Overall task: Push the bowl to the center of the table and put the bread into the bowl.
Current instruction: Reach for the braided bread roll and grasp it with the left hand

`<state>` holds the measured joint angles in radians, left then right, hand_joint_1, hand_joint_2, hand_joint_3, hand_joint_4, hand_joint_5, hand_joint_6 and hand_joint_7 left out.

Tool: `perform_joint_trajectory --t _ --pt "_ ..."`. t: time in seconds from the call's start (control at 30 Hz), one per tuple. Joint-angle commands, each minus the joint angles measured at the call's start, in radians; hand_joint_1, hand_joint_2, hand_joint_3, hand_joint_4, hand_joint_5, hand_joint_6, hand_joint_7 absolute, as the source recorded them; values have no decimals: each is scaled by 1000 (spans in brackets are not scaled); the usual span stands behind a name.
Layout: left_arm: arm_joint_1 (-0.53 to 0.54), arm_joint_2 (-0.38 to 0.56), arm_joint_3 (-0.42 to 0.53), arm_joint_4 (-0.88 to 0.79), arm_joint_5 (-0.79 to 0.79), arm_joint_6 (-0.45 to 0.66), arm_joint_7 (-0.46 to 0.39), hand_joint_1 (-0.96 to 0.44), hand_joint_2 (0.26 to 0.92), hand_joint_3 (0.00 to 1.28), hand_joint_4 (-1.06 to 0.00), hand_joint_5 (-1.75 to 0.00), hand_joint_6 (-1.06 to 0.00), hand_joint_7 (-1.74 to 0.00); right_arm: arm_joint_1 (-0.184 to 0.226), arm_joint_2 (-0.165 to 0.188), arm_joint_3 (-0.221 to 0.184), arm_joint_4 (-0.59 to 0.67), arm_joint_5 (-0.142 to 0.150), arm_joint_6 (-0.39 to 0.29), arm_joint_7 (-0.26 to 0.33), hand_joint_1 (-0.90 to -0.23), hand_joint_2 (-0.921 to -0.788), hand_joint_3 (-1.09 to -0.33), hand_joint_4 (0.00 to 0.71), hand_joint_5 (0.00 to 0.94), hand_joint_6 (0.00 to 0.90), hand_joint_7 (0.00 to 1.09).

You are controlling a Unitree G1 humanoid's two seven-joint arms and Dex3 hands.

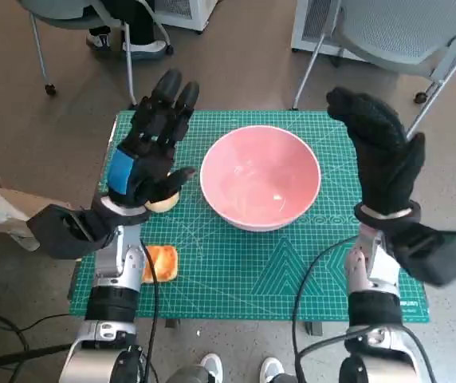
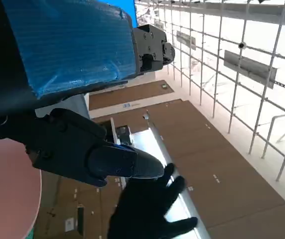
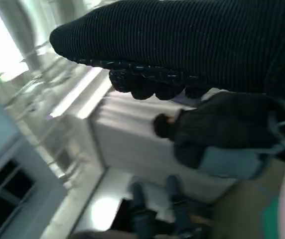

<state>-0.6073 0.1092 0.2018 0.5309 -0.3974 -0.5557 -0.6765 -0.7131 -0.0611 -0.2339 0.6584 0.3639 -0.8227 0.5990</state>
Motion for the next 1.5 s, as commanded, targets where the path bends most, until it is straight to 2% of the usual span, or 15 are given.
perform_joint_trajectory --t 0.03,0.1,0.23,0.3,0.47,0.57,0.7,0.97,1.23,1.5 --pt "40 16 -9 -66 -3 9 -6 -515 921 191 -11 0 -68 -175 20 11 9 17 27 3 24 -643 -921 -776 220 0 191 317" --pt "65 31 -13 -113 1 22 -4 -531 921 175 -6 0 -68 -179 21 13 11 19 30 7 26 -646 -921 -775 222 1 156 381" --pt "126 86 -20 -235 23 74 7 -551 913 135 -1 1 -58 -184 30 19 18 9 24 16 13 -649 -921 -770 224 2 125 435" --pt "183 163 -20 -350 57 141 7 -553 894 113 0 1 -48 -182 38 20 22 0 19 23 4 -652 -921 -767 224 1 112 458" --pt "337 478 37 -695 227 409 -48 -448 771 30 1 1 -7 -153 51 24 30 -17 7 39 -17 -657 -921 -764 225 1 98 484" --pt "392 574 82 -812 290 489 -58 -354 712 15 1 1 -21 -154 56 26 33 -28 4 52 -27 -659 -921 -763 227 2 95 489" --pt "441 593 111 -886 342 529 -23 -256 672 3 1 1 -58 -168 59 27 35 -40 3 63 -35 -660 -921 -761 231 4 96 497" --pt "521 590 85 -996 456 637 46 -261 650 0 -3 -1 -144 -197 62 29 42 -58 10 84 -39 -660 -921 -757 237 6 95 507" --pt "542 613 11 -1040 551 787 58 -274 649 1 -44 -6 -242 -105 59 29 44 -52 23 92 -30 -660 -921 -755 237 5 91 513" --pt "538 649 -118 -1117 721 1013 45 -242 654 3 -66 -6 -284 -55 63 29 43 -49 34 97 -18 -660 -921 -753 237 5 82 517"
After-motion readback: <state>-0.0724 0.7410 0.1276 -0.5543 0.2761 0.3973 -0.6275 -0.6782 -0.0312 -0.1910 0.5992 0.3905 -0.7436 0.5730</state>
